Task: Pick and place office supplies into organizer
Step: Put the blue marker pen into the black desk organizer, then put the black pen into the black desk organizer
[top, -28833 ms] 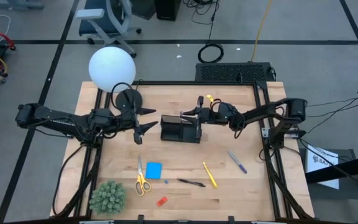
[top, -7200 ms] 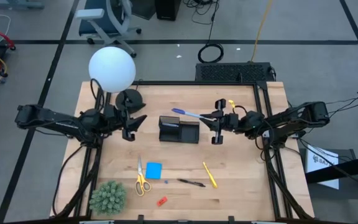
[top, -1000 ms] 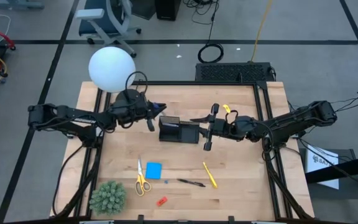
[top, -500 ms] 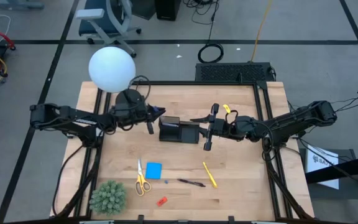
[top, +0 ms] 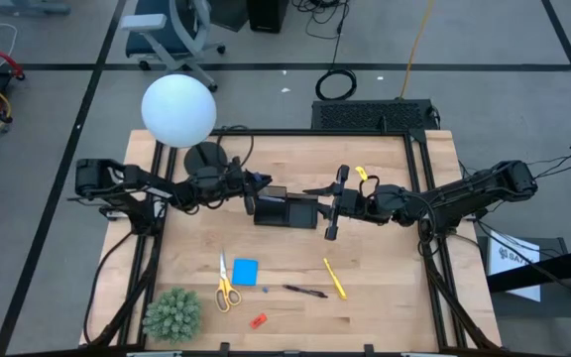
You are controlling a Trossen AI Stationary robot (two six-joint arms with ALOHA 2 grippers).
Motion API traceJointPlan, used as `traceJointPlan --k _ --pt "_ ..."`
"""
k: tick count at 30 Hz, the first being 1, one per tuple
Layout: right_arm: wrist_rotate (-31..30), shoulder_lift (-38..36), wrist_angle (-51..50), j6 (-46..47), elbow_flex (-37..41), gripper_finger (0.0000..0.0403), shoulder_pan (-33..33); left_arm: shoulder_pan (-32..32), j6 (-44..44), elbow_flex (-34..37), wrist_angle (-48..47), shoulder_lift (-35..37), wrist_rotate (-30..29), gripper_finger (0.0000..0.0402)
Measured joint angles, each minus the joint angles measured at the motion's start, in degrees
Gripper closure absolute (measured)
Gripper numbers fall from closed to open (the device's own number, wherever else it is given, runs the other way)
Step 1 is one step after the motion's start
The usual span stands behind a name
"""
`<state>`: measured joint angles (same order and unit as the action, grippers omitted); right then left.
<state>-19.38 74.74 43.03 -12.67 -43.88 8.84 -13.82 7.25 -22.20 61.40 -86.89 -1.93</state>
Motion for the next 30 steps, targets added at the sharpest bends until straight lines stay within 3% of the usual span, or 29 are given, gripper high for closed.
traceJointPlan --k 30 --pt "-0.02 0.01 -0.02 -0.21 0.00 0.0330 -0.13 -0.35 0.59 -0.02 0.20 -0.12 1.66 0.0340"
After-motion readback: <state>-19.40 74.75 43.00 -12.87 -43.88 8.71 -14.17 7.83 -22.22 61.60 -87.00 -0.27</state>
